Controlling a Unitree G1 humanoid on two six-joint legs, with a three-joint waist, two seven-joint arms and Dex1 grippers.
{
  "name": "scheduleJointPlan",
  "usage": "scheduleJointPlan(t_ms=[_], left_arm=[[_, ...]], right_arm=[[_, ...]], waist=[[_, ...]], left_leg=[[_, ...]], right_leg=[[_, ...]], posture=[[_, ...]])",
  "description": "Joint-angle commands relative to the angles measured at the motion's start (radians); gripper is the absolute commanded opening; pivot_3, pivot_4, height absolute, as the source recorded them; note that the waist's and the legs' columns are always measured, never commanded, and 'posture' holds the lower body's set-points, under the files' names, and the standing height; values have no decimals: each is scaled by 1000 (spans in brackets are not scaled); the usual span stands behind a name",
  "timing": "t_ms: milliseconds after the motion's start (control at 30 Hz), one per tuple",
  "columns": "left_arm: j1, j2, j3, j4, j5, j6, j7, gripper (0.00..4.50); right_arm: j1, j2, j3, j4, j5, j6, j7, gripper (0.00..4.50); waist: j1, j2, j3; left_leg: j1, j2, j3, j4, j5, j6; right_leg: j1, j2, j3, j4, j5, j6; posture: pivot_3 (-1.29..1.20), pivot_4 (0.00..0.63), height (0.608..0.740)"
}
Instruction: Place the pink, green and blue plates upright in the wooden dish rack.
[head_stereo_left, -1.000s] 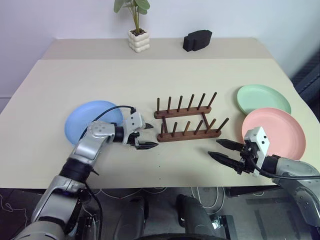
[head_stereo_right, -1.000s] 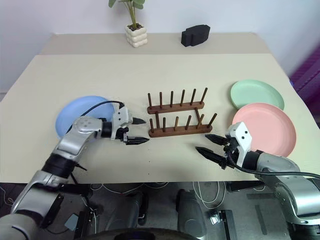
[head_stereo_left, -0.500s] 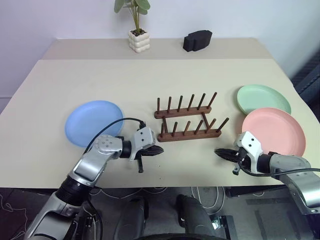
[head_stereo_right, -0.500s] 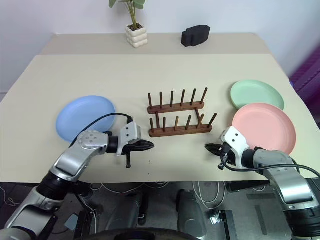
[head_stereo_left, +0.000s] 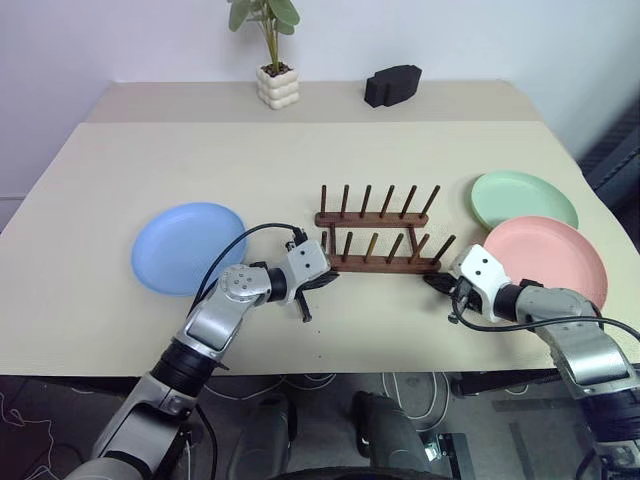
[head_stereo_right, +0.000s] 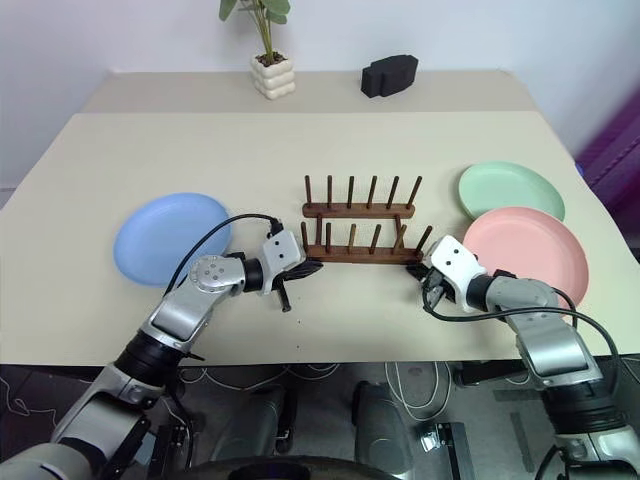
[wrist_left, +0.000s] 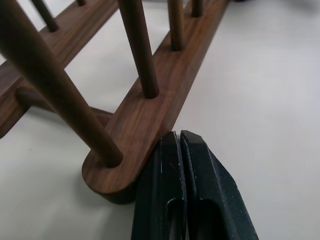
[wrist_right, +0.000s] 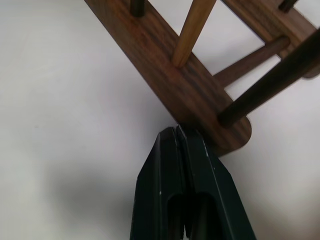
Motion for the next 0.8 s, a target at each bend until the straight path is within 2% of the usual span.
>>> scheduleJointPlan(t_ms=[33,533,667,800], left_arm=[[-3,6,43,41,25,-4,49,58],[-32,-8,79,95,31,-36,129,58],[-25,-6,85,76,14,-35,106,58],[35,17,131,-50,-106,-8,4,58]], right_arm=[[-45,28,11,42,-29,-18,-24,0],[-194,111,40,203,-105,-119,-72,0],[-180,92,31,163,-105,-174,-50,0],[-135,32,-59,6,2,-101,23,0]], waist=[[-3,0,0],[-17,0,0],[-17,0,0],[-18,1,0]], left_leg=[[0,0,0,0,0,0],[0,0,0,-2,0,0],[0,-1,0,-2,0,0],[-1,-1,0,-3,0,0]], right_leg=[[0,0,0,0,0,0],[0,0,0,0,2,-3],[0,0,0,0,2,-3],[-2,0,0,0,2,-2]], posture=[[0,150,736],[0,150,736],[0,150,736],[0,150,736]])
